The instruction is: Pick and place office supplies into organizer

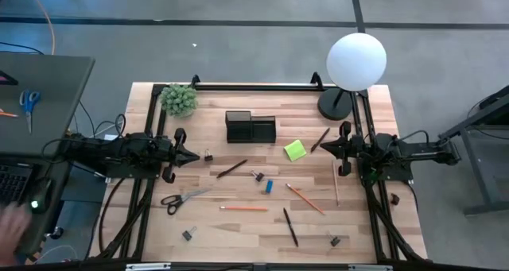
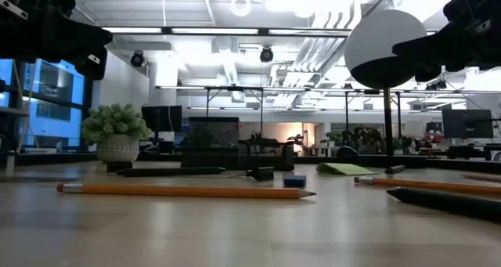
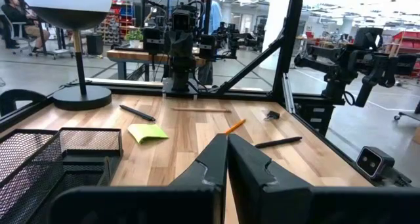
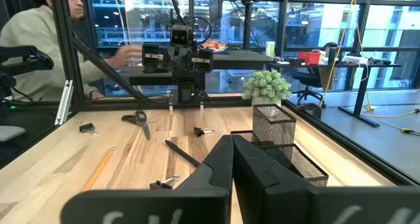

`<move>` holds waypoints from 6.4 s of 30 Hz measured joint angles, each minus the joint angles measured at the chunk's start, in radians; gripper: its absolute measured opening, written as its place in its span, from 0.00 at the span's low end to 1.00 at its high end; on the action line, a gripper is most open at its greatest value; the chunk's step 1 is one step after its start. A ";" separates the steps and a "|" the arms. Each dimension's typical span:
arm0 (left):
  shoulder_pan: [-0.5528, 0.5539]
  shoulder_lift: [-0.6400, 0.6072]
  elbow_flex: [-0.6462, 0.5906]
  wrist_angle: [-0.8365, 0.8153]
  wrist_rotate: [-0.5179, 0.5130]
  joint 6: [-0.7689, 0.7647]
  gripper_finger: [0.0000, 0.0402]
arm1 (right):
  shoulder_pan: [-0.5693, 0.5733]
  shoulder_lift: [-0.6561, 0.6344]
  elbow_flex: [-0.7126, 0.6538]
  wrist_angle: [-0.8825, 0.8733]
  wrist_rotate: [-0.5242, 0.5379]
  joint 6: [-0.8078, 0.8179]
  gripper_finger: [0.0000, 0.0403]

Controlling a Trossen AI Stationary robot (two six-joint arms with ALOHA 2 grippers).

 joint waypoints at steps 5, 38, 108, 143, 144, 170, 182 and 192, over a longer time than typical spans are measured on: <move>0.000 0.000 0.000 0.000 0.000 0.000 0.01 | 0.000 0.000 0.000 0.000 0.000 0.000 0.00; 0.000 0.000 0.000 0.000 0.000 0.000 0.01 | 0.000 0.000 0.000 0.000 0.000 0.000 0.00; 0.000 0.042 0.000 0.439 -0.286 -0.009 0.01 | -0.232 0.668 0.443 -0.308 0.107 0.395 0.10; 0.000 0.399 0.000 0.538 -0.035 0.023 0.01 | -0.603 1.486 0.533 -0.131 -0.553 0.581 0.39; 0.000 0.399 0.000 0.538 -0.035 0.028 0.01 | -0.600 1.486 0.533 -0.133 -0.569 0.584 0.38; 0.000 0.399 0.000 0.537 -0.060 0.039 0.01 | -0.573 1.486 0.533 -0.074 -0.610 0.517 0.00; 0.000 0.399 0.000 0.535 -0.060 0.039 0.01 | -0.596 1.486 0.533 -0.075 -0.637 0.480 0.16; 0.000 0.399 0.000 0.529 -0.060 0.053 0.01 | -0.600 1.486 0.533 -0.084 -0.580 0.447 0.44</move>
